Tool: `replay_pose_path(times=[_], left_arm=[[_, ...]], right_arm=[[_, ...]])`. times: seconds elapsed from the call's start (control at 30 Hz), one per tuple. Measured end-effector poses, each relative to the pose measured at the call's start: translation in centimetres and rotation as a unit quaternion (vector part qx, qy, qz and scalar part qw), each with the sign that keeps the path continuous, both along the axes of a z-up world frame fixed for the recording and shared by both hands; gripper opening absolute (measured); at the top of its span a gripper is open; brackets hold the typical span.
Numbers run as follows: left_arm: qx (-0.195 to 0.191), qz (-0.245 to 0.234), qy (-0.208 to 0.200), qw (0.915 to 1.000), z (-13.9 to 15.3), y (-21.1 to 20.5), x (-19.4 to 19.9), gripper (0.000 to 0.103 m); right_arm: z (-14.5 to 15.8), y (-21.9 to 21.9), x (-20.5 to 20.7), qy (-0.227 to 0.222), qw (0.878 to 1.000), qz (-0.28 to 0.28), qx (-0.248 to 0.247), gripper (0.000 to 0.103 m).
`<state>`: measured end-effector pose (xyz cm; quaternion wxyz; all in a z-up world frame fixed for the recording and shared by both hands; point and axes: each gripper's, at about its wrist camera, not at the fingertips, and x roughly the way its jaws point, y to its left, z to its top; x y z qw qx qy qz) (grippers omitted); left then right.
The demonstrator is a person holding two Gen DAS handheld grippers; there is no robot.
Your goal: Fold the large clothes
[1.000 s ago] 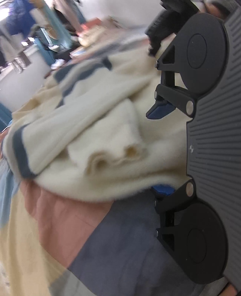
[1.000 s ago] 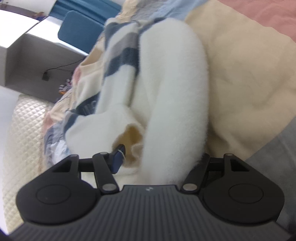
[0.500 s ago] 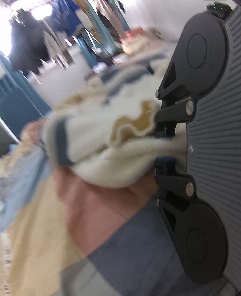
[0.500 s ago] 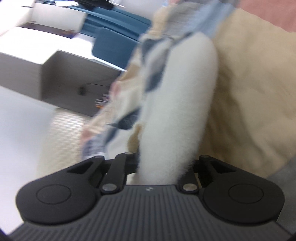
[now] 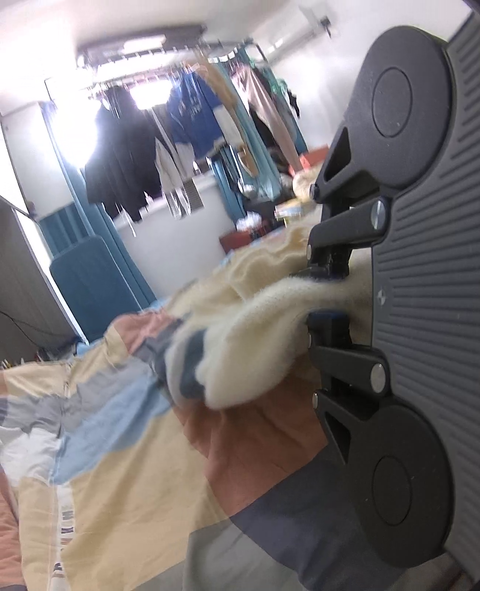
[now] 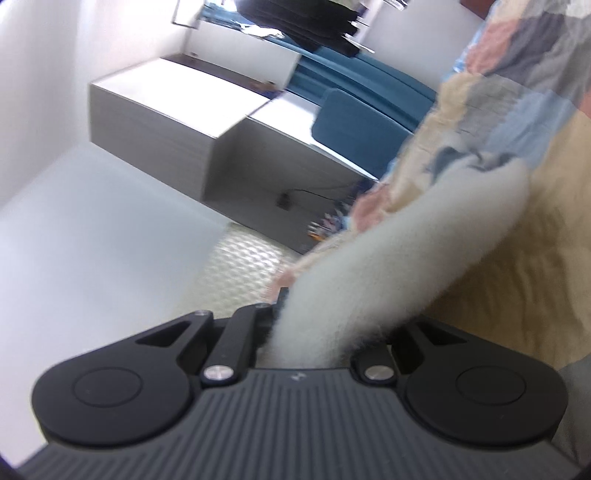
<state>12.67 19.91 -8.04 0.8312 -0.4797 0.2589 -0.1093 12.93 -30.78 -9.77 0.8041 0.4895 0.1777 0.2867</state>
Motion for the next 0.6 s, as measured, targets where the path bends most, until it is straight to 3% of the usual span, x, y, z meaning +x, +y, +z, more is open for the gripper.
replay_pose_path(times=[0.1, 0.33, 0.47, 0.6], left_arm=[[-0.016, -0.012, -0.027, 0.9994, 2.3, 0.1, -2.3, 0.015], [0.022, -0.034, -0.057, 0.9976, 8.6, -0.6, -9.2, 0.015], [0.013, -0.035, -0.060, 0.9975, 9.2, -0.6, -11.3, 0.015], [0.022, -0.022, -0.061, 0.9977, 9.2, -0.3, -8.9, 0.016]], right_arm=[[1.8, -0.6, -2.3, -0.021, 1.000, 0.003, -0.002, 0.017], [4.8, -1.9, -8.3, -0.044, 0.999, -0.003, 0.000, 0.017], [5.5, -2.4, -10.0, -0.028, 0.999, -0.016, -0.011, 0.017], [5.8, -2.8, -7.7, -0.004, 0.999, -0.036, -0.017, 0.017]])
